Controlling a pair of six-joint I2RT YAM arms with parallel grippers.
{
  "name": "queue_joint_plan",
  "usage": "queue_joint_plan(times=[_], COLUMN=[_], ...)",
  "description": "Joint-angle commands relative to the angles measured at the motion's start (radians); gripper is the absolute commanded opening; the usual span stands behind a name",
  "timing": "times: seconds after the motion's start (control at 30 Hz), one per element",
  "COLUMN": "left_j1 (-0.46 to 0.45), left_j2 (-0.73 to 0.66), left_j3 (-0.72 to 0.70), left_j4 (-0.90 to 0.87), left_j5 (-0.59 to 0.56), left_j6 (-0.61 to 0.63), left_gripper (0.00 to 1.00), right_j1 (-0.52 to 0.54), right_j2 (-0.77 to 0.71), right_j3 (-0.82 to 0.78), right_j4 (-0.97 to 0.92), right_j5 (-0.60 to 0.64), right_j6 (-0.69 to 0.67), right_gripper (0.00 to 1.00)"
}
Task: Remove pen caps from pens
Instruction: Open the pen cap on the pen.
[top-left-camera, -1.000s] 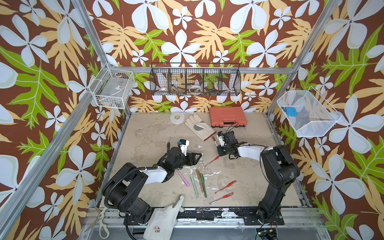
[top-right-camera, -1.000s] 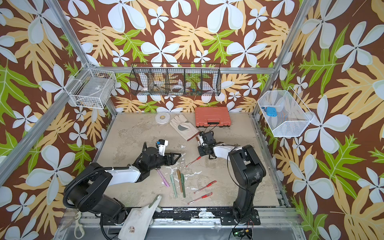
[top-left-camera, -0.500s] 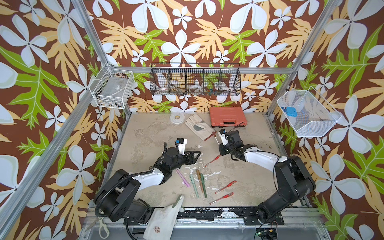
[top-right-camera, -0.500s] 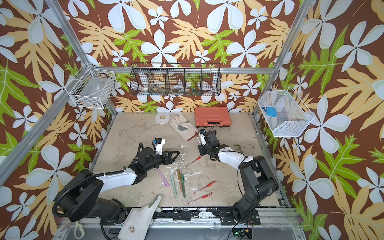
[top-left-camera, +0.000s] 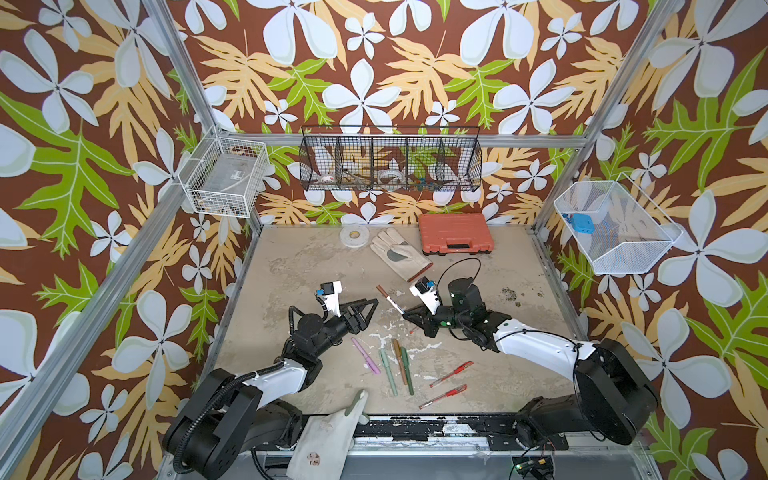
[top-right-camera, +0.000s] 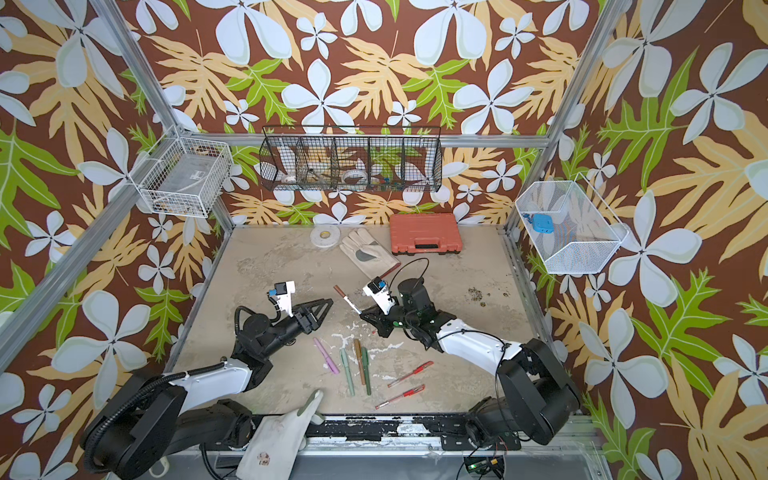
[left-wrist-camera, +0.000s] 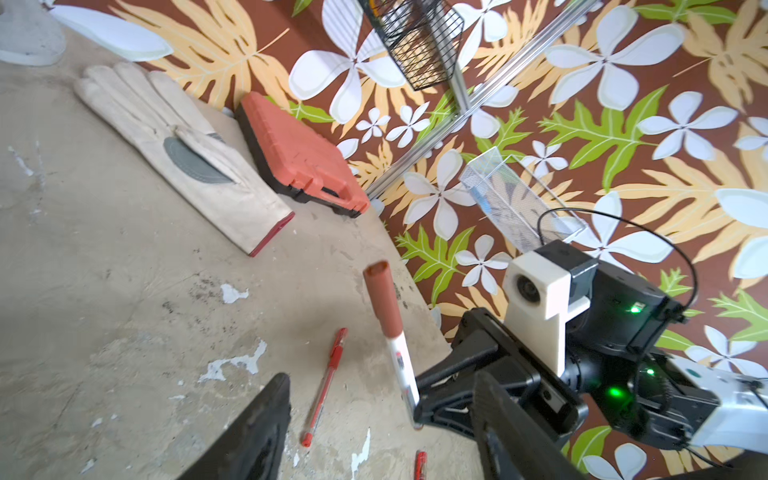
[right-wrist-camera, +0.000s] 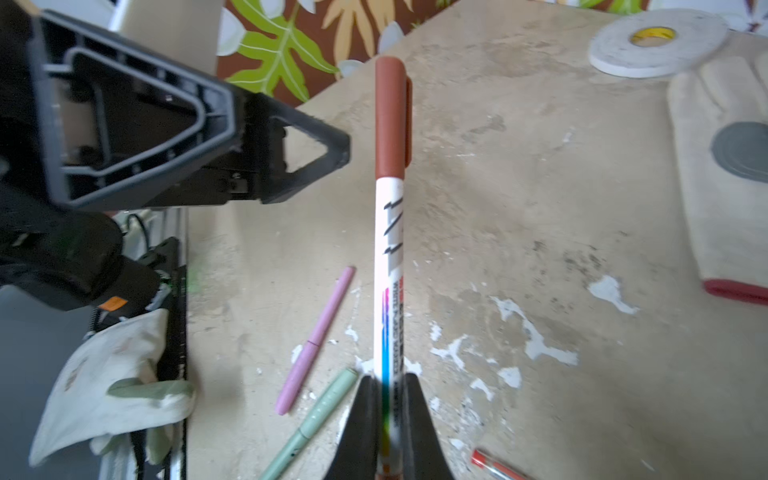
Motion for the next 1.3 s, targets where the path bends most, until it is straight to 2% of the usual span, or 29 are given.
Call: queue_joint_plan(times=[0.0,0.1,0.37,0.63,0.8,0.9,0.97,1.03,1.17,1.2,1.27], left_j1=[0.003,0.004,0.006,0.020,0.020,0.020,0.019,0.020,0.019,0.020,0.018], left_j2=[0.004,0.009,0.016,0.006,0.012,0.013,0.015,0.022,0.045,0.054,0.082], left_j3=[-0.016,-0.025,-0.024,-0.018,-0.016,-0.020,-0.022,-0.019,-0.006,-0.001,0.007], left_j4=[0.167,0.220,0.210,0.160,0.157,0.173,0.177,0.188,0.193,0.189,0.214], left_j5=[0.063,0.081,0.075,0.062,0.062,0.069,0.073,0.083,0.129,0.139,0.179], left_j6=[-0.039,-0.060,-0.062,-0.036,-0.027,-0.027,-0.024,-0.021,0.038,0.057,0.082], left_gripper=[0.65,0.57,0.52,0.34,0.26,0.16,0.08,0.00,0.00,0.00,0.00], right_j1=[0.015,0.017,0.043,0.057,0.057,0.057,0.057,0.057,0.056,0.057,0.057], right_j2=[0.001,0.005,0.013,0.022,0.022,0.019,0.018,0.017,0.004,0.005,0.009], right_j3=[0.000,0.001,0.009,0.013,0.012,0.009,0.009,0.009,-0.009,-0.009,-0.006], right_j4=[0.069,0.067,0.051,0.037,0.035,0.036,0.032,0.033,0.053,0.053,0.053], right_j5=[-0.128,-0.148,-0.193,-0.188,-0.182,-0.171,-0.163,-0.150,-0.106,-0.103,-0.105], right_j6=[-0.005,-0.007,-0.027,-0.042,-0.044,-0.044,-0.045,-0.045,-0.044,-0.044,-0.041], right_gripper=[0.09,0.09,0.08,0.08,0.10,0.12,0.18,0.28,0.55,0.59,0.59])
